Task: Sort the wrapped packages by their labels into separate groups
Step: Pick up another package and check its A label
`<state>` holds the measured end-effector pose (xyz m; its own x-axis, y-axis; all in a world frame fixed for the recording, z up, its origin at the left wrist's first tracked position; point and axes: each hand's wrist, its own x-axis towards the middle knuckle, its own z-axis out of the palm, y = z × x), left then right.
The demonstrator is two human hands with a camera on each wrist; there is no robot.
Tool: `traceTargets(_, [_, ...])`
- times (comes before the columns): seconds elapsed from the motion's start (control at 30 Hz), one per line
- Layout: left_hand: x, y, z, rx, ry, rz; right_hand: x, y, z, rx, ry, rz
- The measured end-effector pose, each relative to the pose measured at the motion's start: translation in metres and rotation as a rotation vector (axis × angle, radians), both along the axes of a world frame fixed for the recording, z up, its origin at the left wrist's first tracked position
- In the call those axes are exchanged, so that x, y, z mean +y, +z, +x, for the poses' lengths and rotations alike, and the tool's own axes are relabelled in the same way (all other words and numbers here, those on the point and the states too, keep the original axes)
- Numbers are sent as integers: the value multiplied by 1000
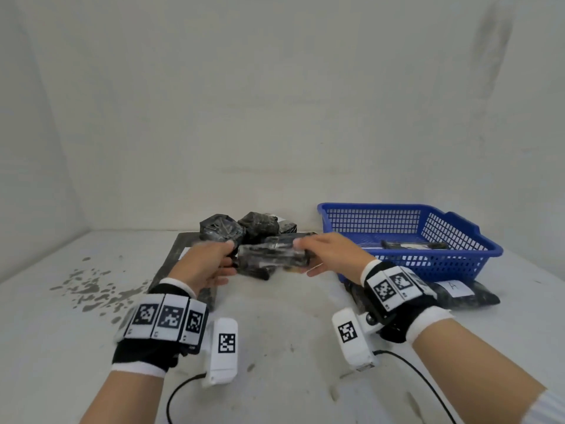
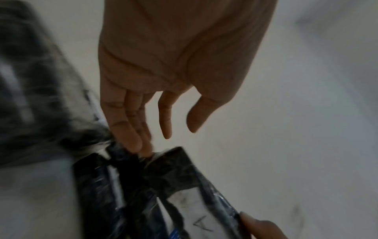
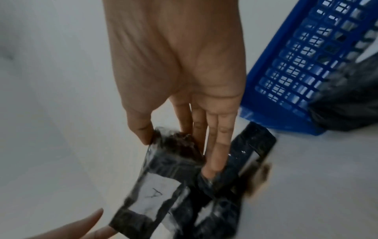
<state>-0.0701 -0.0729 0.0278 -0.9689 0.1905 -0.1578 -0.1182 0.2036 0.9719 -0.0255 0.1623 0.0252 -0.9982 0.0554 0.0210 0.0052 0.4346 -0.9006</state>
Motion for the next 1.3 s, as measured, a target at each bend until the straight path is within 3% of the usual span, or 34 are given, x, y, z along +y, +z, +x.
traceTargets(0.17, [14,38,19,348,-215,-55,17,40,27,77,7,-308])
traceTargets(0.3, [35,58,36,405,-213,166,29,63,43,101,35,-352])
traceTargets(0.47, [54,70,53,434,-148,247,46,74,60,280,114,-273])
traceTargets(0.6, [62,77,65,463,-197,211,51,71,67,426,119,-173])
traceTargets(0.83, [63,82,75,425,-311,142,53,79,77,444,81,-50])
traceTargets(1.3, [70,83,82,587,-202,91,28,87,86,567,-39,53])
